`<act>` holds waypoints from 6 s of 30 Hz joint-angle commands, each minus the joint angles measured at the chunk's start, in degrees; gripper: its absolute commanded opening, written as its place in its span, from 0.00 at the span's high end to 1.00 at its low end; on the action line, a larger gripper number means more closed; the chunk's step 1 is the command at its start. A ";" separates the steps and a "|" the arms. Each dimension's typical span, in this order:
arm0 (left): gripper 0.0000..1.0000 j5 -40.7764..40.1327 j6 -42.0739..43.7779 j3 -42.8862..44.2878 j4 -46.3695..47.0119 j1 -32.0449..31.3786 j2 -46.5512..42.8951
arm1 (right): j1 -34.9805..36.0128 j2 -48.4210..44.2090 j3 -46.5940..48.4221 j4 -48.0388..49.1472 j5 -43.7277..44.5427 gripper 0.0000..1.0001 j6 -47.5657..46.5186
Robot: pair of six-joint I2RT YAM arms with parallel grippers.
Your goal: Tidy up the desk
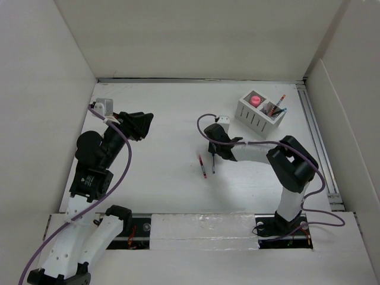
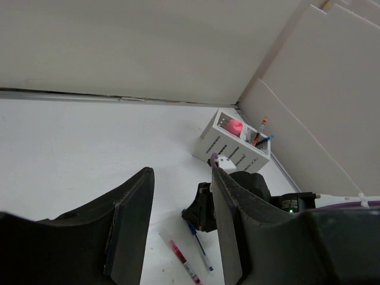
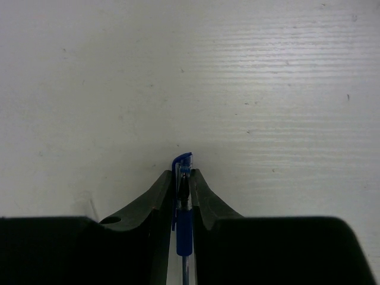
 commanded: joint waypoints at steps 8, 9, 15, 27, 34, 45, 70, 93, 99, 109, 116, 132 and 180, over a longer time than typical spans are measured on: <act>0.60 0.67 -0.33 0.24 2.94 0.30 -0.32 | -3.92 -14.08 -6.90 4.89 2.56 1.00 1.56; 0.60 0.94 -0.42 0.15 3.03 0.30 -0.32 | -5.23 -15.41 -7.60 5.86 2.56 1.00 1.56; 0.61 1.38 -0.51 0.15 3.03 0.30 0.04 | -12.35 -25.77 -6.91 11.92 5.28 1.00 -0.02; 0.61 1.20 -0.51 0.15 3.03 0.30 -0.84 | -31.41 -27.31 -4.72 35.13 15.66 0.99 -8.99; 0.60 1.02 -0.42 0.06 3.20 0.30 -0.40 | -35.64 -12.99 4.50 44.62 22.33 0.99 -23.63; 0.60 1.11 -0.42 0.15 2.94 0.30 1.62 | -35.48 -6.38 6.54 45.60 27.07 0.98 -27.88; 0.60 1.99 -0.95 -0.03 3.38 0.30 1.18 | -23.00 -25.88 -1.01 26.44 7.08 0.62 -12.96; 0.60 2.87 -1.30 -0.20 3.64 0.30 0.92 | -36.04 -21.76 4.31 10.97 -4.35 0.94 -2.40; 0.60 2.17 -1.12 -0.11 3.47 0.30 -0.23 | -44.52 -8.07 24.50 3.33 -2.64 0.71 -2.40; 0.60 1.99 -1.03 -0.11 3.47 0.30 -0.67 | -52.70 22.57 53.17 -15.26 -10.17 0.46 0.59; 0.60 1.55 -0.95 -0.20 3.47 0.30 -0.14 | -54.45 33.25 66.12 -19.09 -15.01 0.41 0.59; 0.60 0.06 -0.33 0.24 2.85 0.30 -0.49 | -54.46 38.89 70.70 -24.89 -15.02 0.55 2.17; 0.60 1.02 -0.95 -0.20 3.47 0.30 -3.57 | -61.05 25.35 46.27 -20.67 -18.36 0.61 4.11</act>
